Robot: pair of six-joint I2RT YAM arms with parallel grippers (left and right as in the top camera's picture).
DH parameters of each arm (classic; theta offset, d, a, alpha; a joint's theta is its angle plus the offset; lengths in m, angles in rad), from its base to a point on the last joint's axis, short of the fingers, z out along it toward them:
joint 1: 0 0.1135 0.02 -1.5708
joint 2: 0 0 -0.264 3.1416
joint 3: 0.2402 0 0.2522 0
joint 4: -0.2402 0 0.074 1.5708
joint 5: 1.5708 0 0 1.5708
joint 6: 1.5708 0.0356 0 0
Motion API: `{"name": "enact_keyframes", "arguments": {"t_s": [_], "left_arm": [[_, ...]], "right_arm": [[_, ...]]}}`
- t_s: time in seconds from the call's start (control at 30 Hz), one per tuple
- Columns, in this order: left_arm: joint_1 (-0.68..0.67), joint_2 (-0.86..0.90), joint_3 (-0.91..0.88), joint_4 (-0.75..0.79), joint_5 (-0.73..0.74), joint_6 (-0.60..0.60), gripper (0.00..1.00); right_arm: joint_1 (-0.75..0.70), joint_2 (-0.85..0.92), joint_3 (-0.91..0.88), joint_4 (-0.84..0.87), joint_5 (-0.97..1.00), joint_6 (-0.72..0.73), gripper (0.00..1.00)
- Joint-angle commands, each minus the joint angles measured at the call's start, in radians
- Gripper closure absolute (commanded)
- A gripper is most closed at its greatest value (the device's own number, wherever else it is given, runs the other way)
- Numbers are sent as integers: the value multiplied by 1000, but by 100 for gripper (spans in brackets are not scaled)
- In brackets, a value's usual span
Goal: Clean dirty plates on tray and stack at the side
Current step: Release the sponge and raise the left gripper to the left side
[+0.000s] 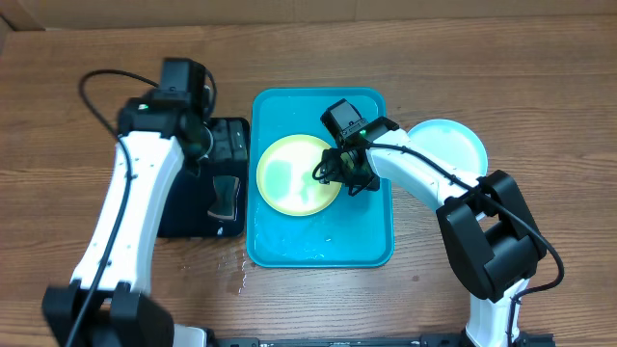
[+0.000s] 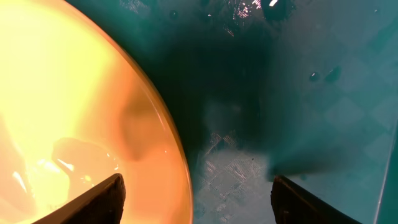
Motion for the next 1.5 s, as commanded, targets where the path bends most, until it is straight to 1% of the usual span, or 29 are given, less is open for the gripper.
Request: {"name": "enact_keyframes", "arguments": {"t_s": [0.0, 0.17, 0.2, 0.27, 0.33, 0.47, 0.57, 0.67, 0.7, 0.83, 1.47], "left_arm": [[40, -96, 41, -19, 23, -42, 0], [137, -163, 41, -50, 18, -52, 0], [180, -172, 41, -61, 17, -71, 0], [223, -174, 41, -79, 17, -86, 0], [262, -172, 41, -90, 19, -100, 0], [291, -171, 41, -105, 19, -126, 0], [291, -171, 41, -104, 18, -122, 0], [291, -169, 41, -104, 18, -122, 0], [291, -168, 41, -104, 18, -122, 0], [291, -168, 41, -104, 18, -122, 0], [291, -168, 41, -104, 18, -122, 0]], "right_arm": [[6, 2, -1, 5, 10, -2, 23], [6, 2, -1, 8, 10, -2, 25], [6, 6, -1, 11, 10, -2, 24], [6, 15, -1, 13, 10, -2, 25], [6, 27, -1, 13, 10, -2, 28], [6, 31, 0, 17, 9, -1, 45], [6, 31, 0, 20, 5, 2, 53], [6, 31, 0, 20, 2, 2, 75], [6, 31, 0, 20, 2, 2, 81], [6, 31, 0, 22, 2, 2, 96], [6, 31, 0, 24, -2, 2, 96]]}}
